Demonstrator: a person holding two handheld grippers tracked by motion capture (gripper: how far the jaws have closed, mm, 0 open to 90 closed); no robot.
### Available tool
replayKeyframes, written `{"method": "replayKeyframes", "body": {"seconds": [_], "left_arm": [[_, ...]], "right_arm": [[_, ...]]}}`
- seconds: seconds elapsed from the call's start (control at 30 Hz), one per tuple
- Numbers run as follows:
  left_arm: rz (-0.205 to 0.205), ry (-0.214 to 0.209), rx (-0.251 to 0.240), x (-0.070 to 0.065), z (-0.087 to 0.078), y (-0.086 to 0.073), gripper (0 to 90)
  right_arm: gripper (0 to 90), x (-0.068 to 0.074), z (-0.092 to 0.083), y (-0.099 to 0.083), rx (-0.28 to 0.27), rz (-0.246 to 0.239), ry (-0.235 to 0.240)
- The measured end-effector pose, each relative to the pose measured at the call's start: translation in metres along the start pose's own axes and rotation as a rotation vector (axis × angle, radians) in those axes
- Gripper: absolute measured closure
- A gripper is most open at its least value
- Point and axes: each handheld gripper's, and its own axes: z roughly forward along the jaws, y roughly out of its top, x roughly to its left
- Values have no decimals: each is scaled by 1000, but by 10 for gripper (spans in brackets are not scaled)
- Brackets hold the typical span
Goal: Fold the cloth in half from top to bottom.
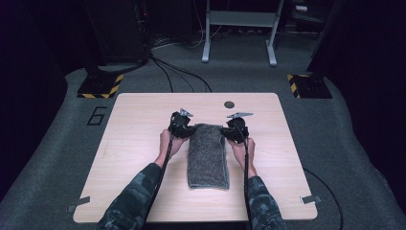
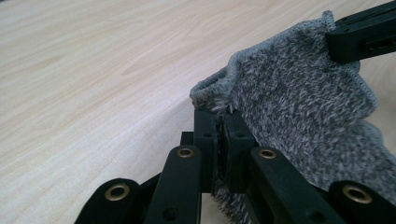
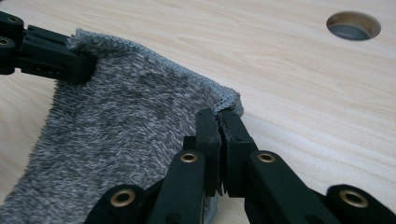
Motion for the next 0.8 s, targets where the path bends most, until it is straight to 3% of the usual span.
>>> {"method": "replayKeyframes", "body": {"seconds": [0.2, 0.43, 0.5, 0.8], "left_arm": [[21, -6, -22, -3, -15, 0, 861], [20, -26, -62, -5, -32, -4, 861], [18, -24, -69, -6, -36, -5, 860], [40, -50, -111, -14, -52, -9, 860]], "right_arm": [[880, 10, -16, 3, -39, -10, 13], [880, 22, -32, 6, -67, -58, 18], [880, 25, -36, 6, -69, -52, 25], [879, 29, -53, 3, -107, -75, 40]]}}
